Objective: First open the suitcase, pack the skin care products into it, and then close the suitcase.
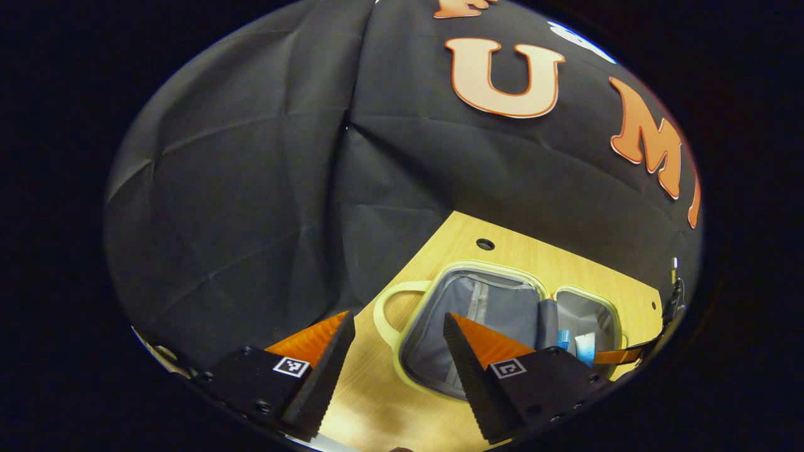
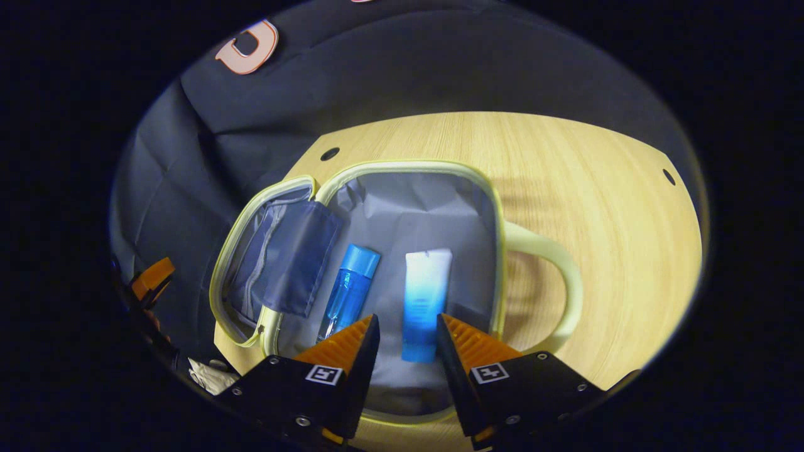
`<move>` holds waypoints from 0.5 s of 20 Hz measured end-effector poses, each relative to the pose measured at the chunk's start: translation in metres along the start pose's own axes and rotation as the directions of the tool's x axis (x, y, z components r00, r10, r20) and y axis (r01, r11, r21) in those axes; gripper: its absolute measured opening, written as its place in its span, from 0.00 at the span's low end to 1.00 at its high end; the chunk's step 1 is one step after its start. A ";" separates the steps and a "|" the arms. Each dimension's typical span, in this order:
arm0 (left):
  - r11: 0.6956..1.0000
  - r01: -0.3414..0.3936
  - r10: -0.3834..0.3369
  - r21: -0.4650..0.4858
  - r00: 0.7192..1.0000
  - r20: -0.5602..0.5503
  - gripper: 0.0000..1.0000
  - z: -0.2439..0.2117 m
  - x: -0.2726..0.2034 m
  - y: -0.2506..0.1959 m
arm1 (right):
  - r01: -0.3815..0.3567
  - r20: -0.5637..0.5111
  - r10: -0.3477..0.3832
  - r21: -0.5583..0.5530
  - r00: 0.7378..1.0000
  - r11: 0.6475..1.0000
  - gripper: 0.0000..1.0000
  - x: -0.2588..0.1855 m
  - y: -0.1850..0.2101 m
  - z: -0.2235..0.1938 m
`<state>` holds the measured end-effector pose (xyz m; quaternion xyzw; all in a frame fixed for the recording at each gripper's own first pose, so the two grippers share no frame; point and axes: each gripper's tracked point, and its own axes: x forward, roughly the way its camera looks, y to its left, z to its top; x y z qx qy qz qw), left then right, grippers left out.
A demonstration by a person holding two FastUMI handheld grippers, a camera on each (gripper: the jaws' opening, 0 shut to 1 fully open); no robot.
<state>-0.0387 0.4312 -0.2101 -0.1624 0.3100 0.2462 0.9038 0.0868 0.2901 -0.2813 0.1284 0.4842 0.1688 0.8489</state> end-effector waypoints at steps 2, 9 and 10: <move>0.999 0.014 -0.015 -0.051 1.000 -0.018 0.89 -0.001 0.012 0.012 | 0.029 0.065 -0.028 -0.020 0.997 0.999 0.70 -0.021 -0.007 0.011; 0.938 0.060 -0.125 -0.342 0.977 -0.171 0.93 -0.028 0.075 0.041 | 0.146 0.253 -0.123 -0.077 0.960 0.986 0.84 -0.097 -0.028 0.029; 0.919 0.066 -0.153 -0.389 0.969 -0.196 0.93 -0.033 0.084 0.042 | 0.165 0.282 -0.137 -0.080 0.950 0.983 0.86 -0.107 -0.031 0.032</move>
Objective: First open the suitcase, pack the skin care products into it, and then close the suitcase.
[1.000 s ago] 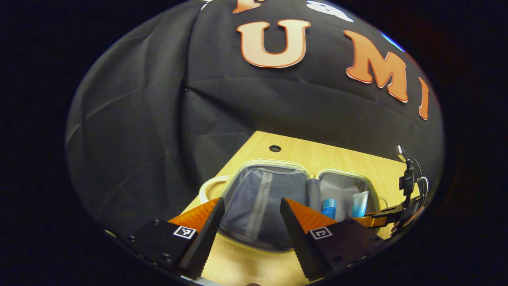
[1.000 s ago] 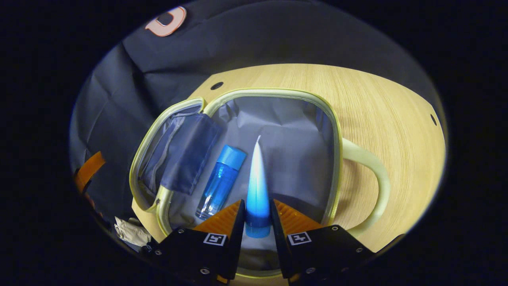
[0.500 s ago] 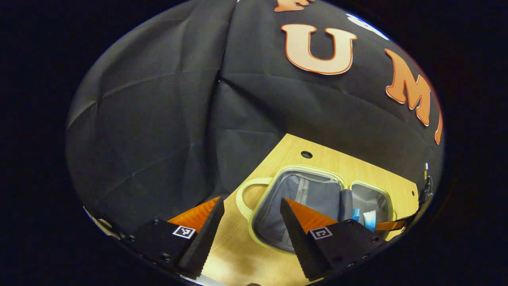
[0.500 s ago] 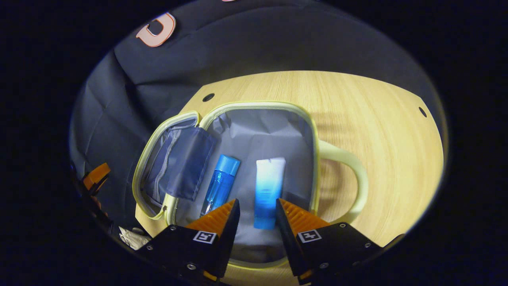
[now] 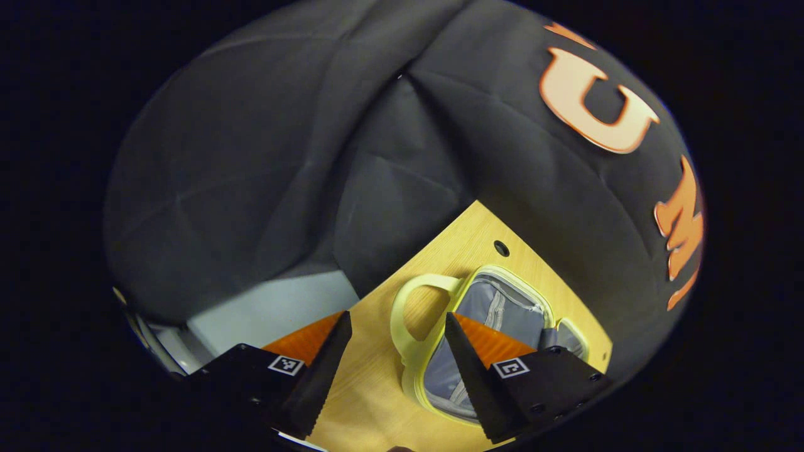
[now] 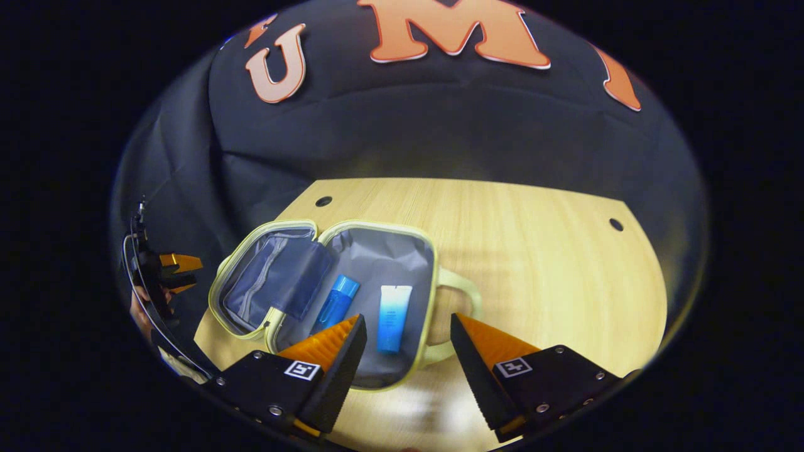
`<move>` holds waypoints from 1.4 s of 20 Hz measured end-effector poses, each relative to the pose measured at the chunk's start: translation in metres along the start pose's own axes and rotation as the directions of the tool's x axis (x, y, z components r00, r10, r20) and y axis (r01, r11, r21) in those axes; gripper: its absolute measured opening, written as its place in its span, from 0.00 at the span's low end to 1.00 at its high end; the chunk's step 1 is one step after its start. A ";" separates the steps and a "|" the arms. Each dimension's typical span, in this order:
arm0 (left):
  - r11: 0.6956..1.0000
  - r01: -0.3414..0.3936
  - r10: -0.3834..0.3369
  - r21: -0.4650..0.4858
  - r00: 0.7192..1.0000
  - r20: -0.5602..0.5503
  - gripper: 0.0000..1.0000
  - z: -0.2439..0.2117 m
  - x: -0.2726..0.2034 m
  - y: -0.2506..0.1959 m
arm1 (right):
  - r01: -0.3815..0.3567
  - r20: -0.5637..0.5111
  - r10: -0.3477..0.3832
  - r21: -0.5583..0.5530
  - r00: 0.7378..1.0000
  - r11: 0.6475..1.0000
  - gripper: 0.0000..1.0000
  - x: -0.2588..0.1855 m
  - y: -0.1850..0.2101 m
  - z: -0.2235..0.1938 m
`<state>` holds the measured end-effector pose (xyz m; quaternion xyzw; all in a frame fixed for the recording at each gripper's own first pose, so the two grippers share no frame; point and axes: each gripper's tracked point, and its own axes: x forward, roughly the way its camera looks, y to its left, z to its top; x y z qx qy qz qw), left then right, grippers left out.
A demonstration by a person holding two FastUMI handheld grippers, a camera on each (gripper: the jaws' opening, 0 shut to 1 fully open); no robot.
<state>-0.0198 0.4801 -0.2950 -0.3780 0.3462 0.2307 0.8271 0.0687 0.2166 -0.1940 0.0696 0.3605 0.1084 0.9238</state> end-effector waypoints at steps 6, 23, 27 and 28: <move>0.987 0.043 -0.068 -0.153 0.984 -0.167 0.93 -0.029 0.049 0.004 | 0.102 0.067 -0.103 0.025 0.992 0.994 0.87 -0.041 -0.024 0.007; 0.951 0.308 -0.309 -0.041 0.951 -0.028 0.01 0.034 -0.033 -0.072 | 0.092 0.151 -0.099 0.056 0.984 0.994 0.88 -0.082 -0.067 0.012; 0.923 0.370 -0.374 0.108 0.927 0.022 0.02 0.044 -0.073 -0.122 | 0.069 0.176 -0.076 0.046 0.982 0.997 0.87 -0.085 -0.073 0.018; 0.913 0.385 -0.393 0.138 0.919 0.031 0.01 0.045 -0.085 -0.136 | 0.058 0.183 -0.066 0.045 0.981 0.997 0.87 -0.086 -0.074 0.020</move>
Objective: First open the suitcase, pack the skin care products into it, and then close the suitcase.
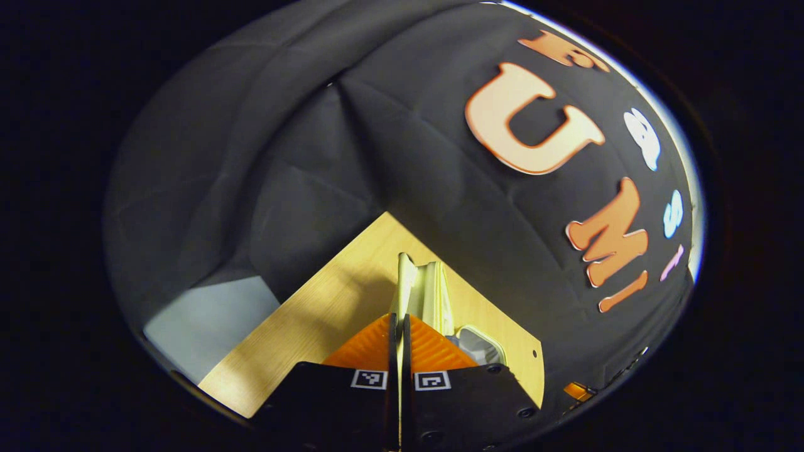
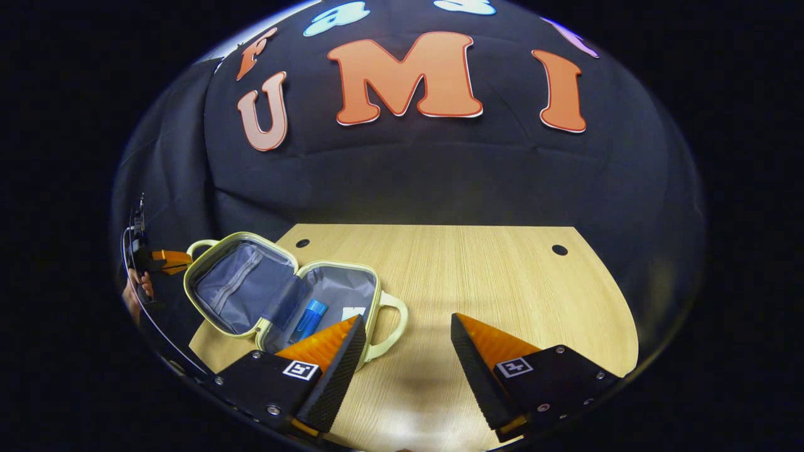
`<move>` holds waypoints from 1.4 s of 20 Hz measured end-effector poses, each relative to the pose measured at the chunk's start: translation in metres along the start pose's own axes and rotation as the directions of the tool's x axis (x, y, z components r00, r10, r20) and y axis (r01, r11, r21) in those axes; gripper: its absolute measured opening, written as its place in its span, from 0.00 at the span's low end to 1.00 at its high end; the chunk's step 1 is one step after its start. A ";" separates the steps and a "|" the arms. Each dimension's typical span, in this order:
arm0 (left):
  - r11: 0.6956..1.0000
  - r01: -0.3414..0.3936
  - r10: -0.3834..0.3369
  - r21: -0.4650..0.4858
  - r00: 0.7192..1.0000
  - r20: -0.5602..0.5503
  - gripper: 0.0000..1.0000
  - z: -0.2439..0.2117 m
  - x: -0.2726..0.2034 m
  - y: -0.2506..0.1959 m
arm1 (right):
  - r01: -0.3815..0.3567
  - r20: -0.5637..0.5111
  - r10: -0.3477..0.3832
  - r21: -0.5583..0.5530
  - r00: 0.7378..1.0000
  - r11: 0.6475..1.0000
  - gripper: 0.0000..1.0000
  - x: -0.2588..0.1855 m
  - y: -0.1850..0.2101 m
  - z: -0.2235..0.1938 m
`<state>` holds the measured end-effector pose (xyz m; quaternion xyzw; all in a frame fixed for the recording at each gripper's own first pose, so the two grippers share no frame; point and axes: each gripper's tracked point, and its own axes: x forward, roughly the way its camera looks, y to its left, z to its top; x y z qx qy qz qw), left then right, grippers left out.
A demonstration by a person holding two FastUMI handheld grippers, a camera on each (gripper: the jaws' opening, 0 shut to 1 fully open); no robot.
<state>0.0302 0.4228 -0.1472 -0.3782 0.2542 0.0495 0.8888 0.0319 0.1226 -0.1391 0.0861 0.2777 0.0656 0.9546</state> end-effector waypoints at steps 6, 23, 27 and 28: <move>0.979 0.086 -0.092 0.183 0.995 0.023 0.01 0.000 -0.024 -0.105 | -0.028 0.082 0.026 0.024 0.996 0.999 0.88 -0.009 -0.012 0.021; 0.847 0.104 -0.122 0.520 0.992 0.000 0.01 -0.117 -0.015 -0.296 | 0.083 0.328 -0.048 -0.091 0.943 0.992 0.89 -0.047 -0.091 0.083; 0.834 0.120 -0.123 0.538 0.992 -0.029 0.02 -0.161 -0.001 -0.321 | 0.081 0.325 -0.050 -0.085 0.944 0.993 0.89 -0.048 -0.111 0.081; 0.834 0.123 -0.125 0.539 0.992 -0.033 0.01 -0.171 0.002 -0.325 | 0.074 0.316 -0.046 -0.078 0.948 0.994 0.89 -0.045 -0.114 0.077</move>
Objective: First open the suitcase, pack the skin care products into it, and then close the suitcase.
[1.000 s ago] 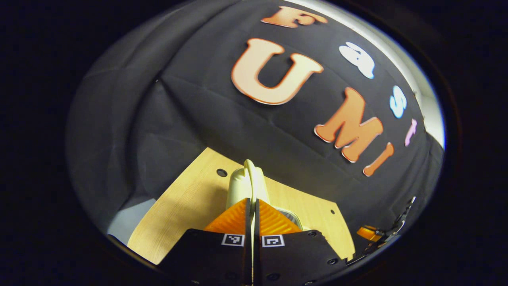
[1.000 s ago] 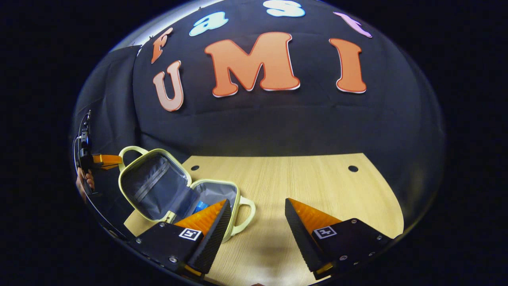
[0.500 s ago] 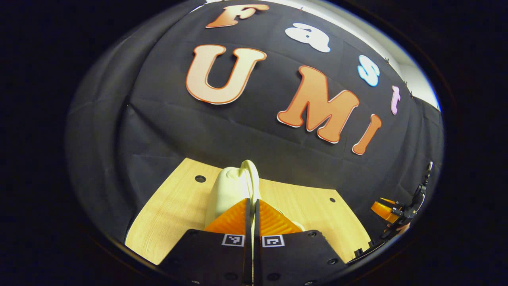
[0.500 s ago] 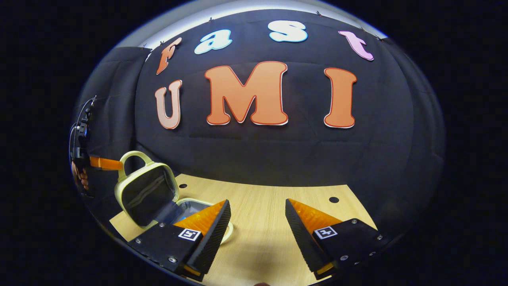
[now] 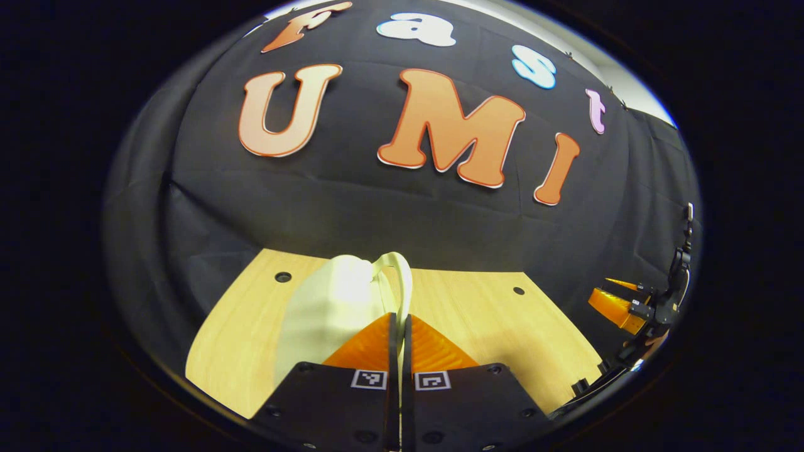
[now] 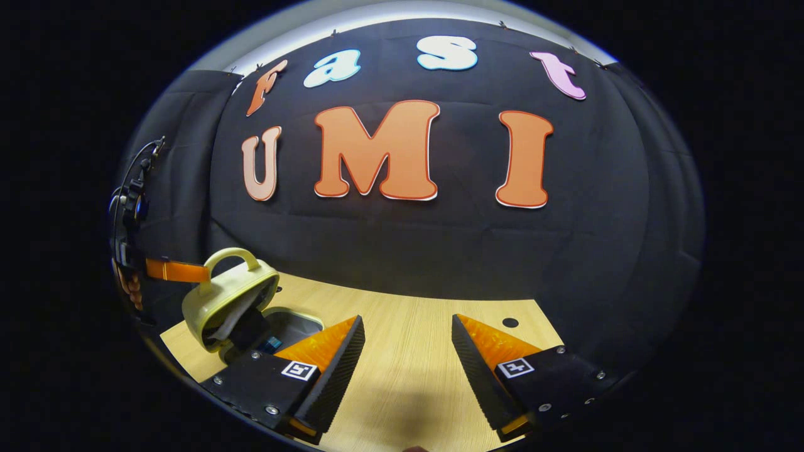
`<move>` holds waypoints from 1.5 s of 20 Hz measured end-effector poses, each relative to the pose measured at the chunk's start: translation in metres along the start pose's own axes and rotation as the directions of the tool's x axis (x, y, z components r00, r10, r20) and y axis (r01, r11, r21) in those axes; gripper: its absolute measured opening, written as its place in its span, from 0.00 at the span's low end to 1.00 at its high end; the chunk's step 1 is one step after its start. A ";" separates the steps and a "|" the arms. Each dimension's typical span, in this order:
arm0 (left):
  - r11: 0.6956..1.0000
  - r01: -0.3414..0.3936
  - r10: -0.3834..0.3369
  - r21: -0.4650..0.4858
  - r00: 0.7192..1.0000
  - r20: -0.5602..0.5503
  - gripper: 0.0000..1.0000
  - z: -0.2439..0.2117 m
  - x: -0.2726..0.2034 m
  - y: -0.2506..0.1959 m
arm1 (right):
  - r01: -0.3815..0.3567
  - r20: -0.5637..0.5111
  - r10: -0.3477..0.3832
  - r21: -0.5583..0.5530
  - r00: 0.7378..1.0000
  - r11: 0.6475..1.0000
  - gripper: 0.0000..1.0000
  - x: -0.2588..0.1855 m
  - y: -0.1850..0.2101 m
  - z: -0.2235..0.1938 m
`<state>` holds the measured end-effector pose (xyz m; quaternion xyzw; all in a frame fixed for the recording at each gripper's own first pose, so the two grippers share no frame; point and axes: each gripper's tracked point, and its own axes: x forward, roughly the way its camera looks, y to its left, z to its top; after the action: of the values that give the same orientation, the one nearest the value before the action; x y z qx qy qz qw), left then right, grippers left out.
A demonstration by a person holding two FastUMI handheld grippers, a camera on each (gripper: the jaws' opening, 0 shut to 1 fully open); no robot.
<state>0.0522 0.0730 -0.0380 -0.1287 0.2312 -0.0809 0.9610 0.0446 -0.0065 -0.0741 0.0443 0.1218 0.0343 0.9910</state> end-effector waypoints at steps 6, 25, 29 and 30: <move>0.999 0.034 -0.032 0.021 0.997 -0.076 0.02 -0.050 0.030 -0.048 | -0.021 -0.012 0.021 0.008 1.000 1.000 0.89 0.001 -0.015 -0.010; 0.949 0.074 -0.021 0.306 0.985 -0.172 0.45 -0.124 0.066 -0.117 | -0.018 -0.022 0.018 0.009 1.000 1.000 0.89 0.003 -0.024 -0.016; 0.954 0.018 -0.022 0.299 1.000 0.008 0.73 -0.068 0.050 -0.115 | 0.007 0.059 -0.005 -0.029 0.998 1.000 0.89 0.000 -0.014 0.010; 0.953 -0.013 -0.005 0.302 0.998 0.057 0.78 -0.051 0.048 -0.112 | 0.013 0.083 -0.010 -0.038 0.997 0.999 0.89 -0.002 -0.010 0.018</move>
<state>0.0599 -0.0544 -0.0700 0.0182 0.1889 -0.1097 0.9757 0.0481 -0.0184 -0.0573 0.0257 0.0804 0.0289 0.9960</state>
